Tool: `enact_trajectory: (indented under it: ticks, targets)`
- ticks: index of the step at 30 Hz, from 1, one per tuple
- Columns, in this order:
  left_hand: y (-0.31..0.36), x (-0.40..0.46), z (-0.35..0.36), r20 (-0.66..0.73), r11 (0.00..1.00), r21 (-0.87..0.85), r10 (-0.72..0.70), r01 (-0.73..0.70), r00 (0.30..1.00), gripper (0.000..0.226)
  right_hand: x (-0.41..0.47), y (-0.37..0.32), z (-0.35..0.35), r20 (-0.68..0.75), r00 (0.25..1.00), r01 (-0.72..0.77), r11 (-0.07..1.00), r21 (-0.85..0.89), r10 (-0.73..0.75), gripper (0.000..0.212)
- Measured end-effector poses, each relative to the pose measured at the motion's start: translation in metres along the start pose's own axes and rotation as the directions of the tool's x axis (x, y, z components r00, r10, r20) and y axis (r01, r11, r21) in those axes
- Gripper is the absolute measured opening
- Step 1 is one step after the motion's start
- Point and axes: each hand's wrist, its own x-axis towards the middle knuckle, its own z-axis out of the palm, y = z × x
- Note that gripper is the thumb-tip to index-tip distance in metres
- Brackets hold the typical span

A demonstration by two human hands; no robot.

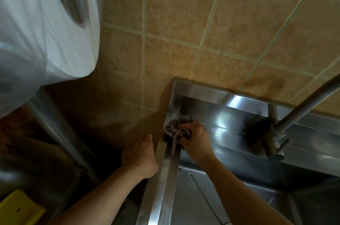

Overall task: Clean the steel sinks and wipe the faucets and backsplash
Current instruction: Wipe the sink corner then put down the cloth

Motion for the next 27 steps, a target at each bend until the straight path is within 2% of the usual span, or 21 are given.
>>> enact_trajectory:
  ticks: [2,3,5,8,10,13,15,17,18,21,23,25,27]
  targets:
    - [-0.001,0.0,0.002,-0.011,1.0,-0.007,0.016,-0.016,1.0,0.085,0.009,-0.006,-0.005,-0.137,0.99,0.026,1.0,-0.01,-0.027,0.032]
    - [-0.001,-0.001,0.002,-0.02,1.0,-0.012,0.023,-0.023,1.0,0.084,0.014,-0.01,-0.006,-0.151,0.988,0.038,0.999,-0.028,-0.042,0.032]
    - [-0.002,-0.002,0.001,-0.028,0.999,-0.018,0.031,-0.031,0.999,0.084,0.02,-0.01,-0.004,-0.062,0.998,0.012,0.997,-0.073,-0.017,0.029]
    - [-0.002,-0.004,-0.001,-0.012,0.999,-0.026,0.027,-0.028,1.0,0.087,0.01,-0.001,0.0,0.049,0.989,-0.129,0.982,-0.135,0.137,0.022]
    - [-0.002,-0.005,-0.003,-0.023,0.999,-0.034,0.022,-0.023,0.999,0.087,-0.004,0.002,-0.008,0.055,0.964,-0.259,0.964,-0.059,0.262,0.01]
    - [0.002,-0.008,-0.004,-0.09,0.998,-0.047,0.035,-0.04,0.995,0.083,-0.027,0.008,-0.028,0.025,0.905,-0.425,0.903,0.056,0.424,0.002]
    - [0.008,-0.012,-0.005,-0.161,0.99,-0.103,0.082,-0.1,0.984,0.075,-0.039,0.016,-0.037,-0.019,0.841,-0.523,0.822,0.227,0.541,0.01]
    - [0.017,-0.016,-0.004,-0.172,0.958,-0.218,0.152,-0.188,0.973,0.066,-0.047,0.019,-0.042,0.019,0.785,-0.552,0.685,0.475,0.619,0.005]
    - [0.024,-0.018,-0.004,-0.139,0.93,-0.299,0.181,-0.216,0.974,0.061,-0.052,0.018,-0.047,0.066,0.778,-0.541,0.613,0.576,0.625,0.002]
    - [0.046,-0.02,-0.001,-0.029,0.813,-0.539,0.242,-0.22,0.97,0.061,-0.063,0.013,-0.06,0.207,0.818,-0.431,0.333,0.839,0.536,0.024]
    - [0.06,-0.022,0.0,-0.002,0.742,-0.629,0.295,-0.23,0.956,0.07,-0.068,0.009,-0.068,0.277,0.843,-0.397,0.187,0.899,0.46,0.036]
    - [0.073,-0.029,-0.001,0.021,0.699,-0.669,0.358,-0.253,0.933,0.076,-0.073,0.008,-0.072,0.337,0.854,-0.417,0.135,0.899,0.396,0.031]
    - [0.083,-0.033,-0.001,0.049,0.689,-0.68,0.382,-0.25,0.923,0.077,-0.079,0.007,-0.075,0.388,0.855,-0.438,0.078,0.895,0.344,0.035]
